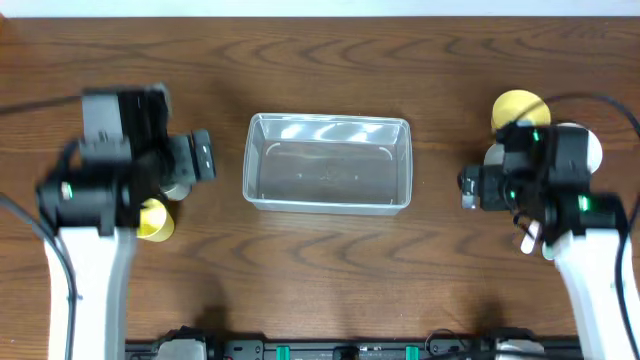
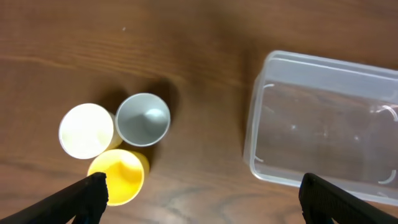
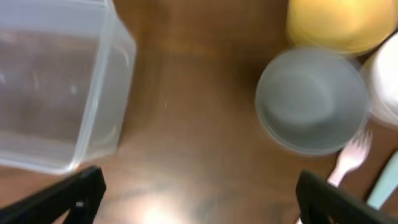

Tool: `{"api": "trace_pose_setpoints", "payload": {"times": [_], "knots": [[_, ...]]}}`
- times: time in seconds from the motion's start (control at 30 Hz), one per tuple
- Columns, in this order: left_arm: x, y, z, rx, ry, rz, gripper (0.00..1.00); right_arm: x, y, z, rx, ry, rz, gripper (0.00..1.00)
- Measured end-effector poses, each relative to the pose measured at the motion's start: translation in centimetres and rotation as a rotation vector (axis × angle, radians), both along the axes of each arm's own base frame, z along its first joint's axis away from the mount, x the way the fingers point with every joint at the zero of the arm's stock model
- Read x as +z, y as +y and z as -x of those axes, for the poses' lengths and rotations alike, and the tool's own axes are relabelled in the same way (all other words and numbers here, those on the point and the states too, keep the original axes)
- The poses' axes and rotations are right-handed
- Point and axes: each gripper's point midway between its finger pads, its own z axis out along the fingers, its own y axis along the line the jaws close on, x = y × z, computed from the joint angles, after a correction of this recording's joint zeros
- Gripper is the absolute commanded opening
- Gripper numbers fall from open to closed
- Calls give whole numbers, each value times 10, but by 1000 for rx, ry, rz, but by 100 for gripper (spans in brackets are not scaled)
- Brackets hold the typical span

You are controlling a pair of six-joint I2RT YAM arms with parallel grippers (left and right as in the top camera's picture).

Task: Pack container
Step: 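Move the left gripper over the grey cup and grasp its rim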

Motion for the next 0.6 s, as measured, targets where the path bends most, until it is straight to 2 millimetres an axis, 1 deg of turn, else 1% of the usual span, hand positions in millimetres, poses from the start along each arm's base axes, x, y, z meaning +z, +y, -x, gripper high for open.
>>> {"api": "trace_pose_setpoints", "payload": {"times": [0.07,0.1,0.17,0.27,0.4,0.6], "knots": [[2,7,-14,27,15,4,98,-7,4,-7,10,57,-20,99],[-2,11,-20,46,28,8,98,-11,5,-10,14,76,-28,99],[-11,20,-26,78,62,13,98,-20,7,-14,18,111,-40,99],[-34,36,-34,142,137,27,98,-34,8,-14,19,167,-51,99],[-66,49,-42,190,238,40,98,-45,9,-15,12,203,-55,99],[-128,52,-53,202,425,53,98,-45,9,-17,12,199,-55,99]]}}
